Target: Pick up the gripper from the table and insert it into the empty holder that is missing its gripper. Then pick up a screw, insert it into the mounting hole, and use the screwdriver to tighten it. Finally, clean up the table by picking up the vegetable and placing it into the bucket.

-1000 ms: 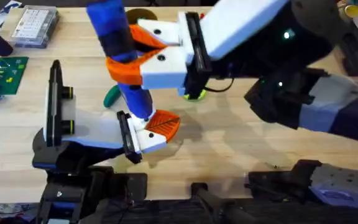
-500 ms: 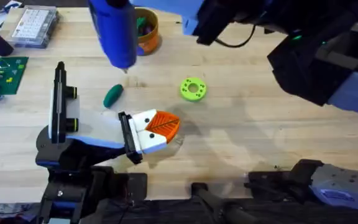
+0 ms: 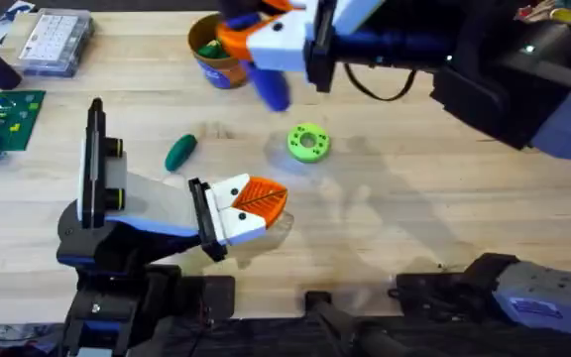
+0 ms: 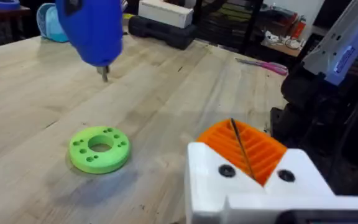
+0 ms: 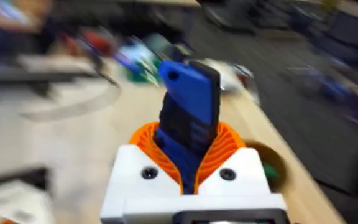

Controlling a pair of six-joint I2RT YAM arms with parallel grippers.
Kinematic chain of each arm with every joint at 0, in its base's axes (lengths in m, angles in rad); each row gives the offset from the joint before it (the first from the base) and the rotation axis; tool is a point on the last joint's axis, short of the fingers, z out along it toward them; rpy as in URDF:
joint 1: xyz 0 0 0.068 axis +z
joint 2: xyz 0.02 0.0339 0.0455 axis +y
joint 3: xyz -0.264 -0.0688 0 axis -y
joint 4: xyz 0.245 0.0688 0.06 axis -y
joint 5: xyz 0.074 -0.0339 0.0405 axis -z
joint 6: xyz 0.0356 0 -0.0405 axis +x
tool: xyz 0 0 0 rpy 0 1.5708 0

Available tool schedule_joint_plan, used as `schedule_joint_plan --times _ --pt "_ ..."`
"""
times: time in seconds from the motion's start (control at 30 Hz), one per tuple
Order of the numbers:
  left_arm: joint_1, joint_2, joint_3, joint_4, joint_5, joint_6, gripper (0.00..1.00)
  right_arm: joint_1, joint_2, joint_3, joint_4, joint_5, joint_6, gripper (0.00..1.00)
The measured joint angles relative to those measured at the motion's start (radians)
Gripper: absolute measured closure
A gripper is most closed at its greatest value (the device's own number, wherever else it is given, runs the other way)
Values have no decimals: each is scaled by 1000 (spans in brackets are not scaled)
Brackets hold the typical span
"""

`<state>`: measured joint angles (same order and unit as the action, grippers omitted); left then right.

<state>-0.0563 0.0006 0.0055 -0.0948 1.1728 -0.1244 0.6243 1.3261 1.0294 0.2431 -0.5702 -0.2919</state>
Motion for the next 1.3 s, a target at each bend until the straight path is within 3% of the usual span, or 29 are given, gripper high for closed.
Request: schedule_joint_plan --times 0.23,0.53,0.8,1.17,1.2,1.23,1.3 --pt "0 0 0 -18 -3 0 984 -103 97 0 -63 237 -392 932" --pt "0 0 0 -21 -3 0 984 -265 386 0 -24 315 -860 932" --pt "0 0 0 -21 -3 0 984 -330 603 0 121 338 -1112 932" --pt "0 0 0 -21 -3 0 984 -324 657 13 109 345 -1268 973" --pt "0 0 0 -21 -3 0 984 -324 657 15 104 346 -1270 955" --pt "0 0 0 -21 -3 0 984 -324 657 17 99 346 -1271 874" --pt "0 0 0 -21 -3 0 984 -326 652 22 99 345 -1266 582"
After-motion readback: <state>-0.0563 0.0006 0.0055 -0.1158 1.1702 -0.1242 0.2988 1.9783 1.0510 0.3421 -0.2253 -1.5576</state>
